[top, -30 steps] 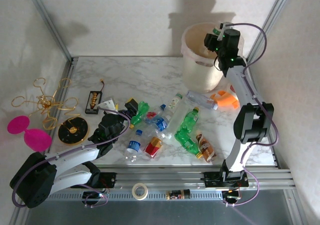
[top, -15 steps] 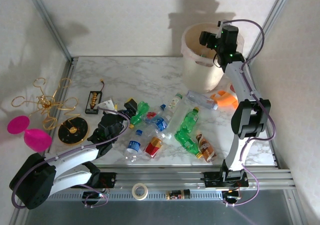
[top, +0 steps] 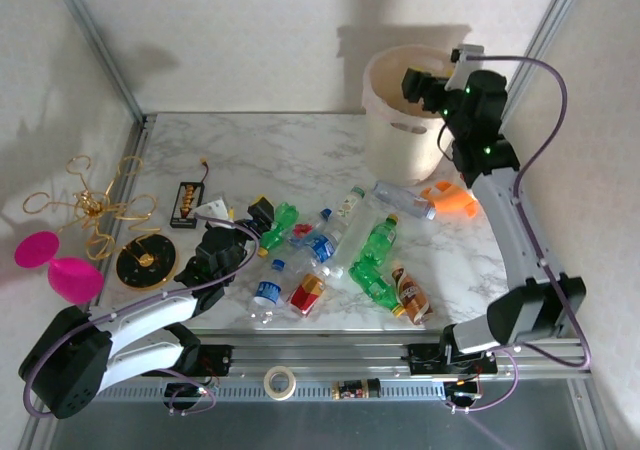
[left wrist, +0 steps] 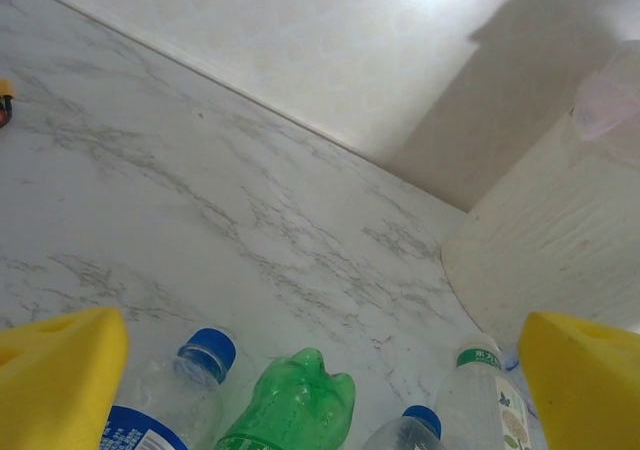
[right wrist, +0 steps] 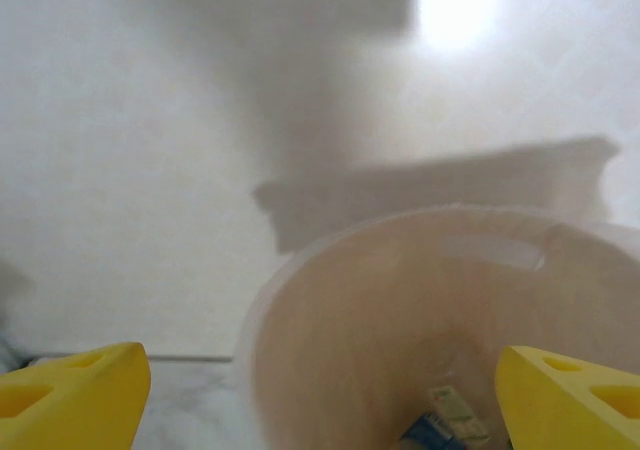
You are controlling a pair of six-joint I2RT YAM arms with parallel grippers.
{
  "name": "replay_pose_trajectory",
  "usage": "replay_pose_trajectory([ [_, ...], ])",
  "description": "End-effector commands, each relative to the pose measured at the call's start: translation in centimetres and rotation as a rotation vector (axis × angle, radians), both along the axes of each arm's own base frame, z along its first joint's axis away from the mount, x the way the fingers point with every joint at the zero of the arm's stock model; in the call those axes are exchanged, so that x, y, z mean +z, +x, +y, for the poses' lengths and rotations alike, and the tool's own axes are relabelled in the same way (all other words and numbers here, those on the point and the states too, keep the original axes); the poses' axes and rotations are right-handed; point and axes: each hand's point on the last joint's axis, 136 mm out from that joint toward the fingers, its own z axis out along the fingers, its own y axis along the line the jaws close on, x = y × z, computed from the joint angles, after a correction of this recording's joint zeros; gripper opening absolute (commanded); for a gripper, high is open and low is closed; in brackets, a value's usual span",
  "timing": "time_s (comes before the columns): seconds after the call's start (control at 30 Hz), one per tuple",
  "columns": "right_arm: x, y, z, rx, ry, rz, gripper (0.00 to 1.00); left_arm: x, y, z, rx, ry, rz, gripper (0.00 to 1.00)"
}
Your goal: Put the plastic bottles in the bin
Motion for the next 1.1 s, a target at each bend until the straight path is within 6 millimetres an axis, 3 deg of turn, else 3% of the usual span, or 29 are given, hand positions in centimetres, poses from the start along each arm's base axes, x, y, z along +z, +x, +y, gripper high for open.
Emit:
replay_pose_trajectory([
  [0.0,-2.4,-2.3,1.5,0.056,0.010,0.034,0.89,1.7,0.8,0.1,0.020,-0.002,-0.030,1.00],
  [0.3,-12.4,-8.6,3.1,0.110,0.014,0.290,0.88,2.1,2.1,-1.6,-0.025,-0.022,-0.027,1.00],
  [0.47,-18.6,-9.8,2.5,0.076,-0.028,0.448,0.88,2.1,2.6,-2.2,-0.037,-0.040,-0.020,1.00],
  [0.6,-23.0,-9.7,2.4,0.072,-0.100,0.562,0.89,2.1,2.9,-2.6,-0.048,-0.045,-0.014,0.99],
  [0.8,-28.9,-7.7,1.5,0.014,-0.262,0.715,0.92,2.4,2.9,-2.7,-0.054,-0.046,-0.011,0.99],
  [1.07,-32.6,-4.9,-0.2,-0.061,-0.479,0.801,0.94,2.4,2.6,-2.1,-0.036,-0.028,-0.007,1.00],
])
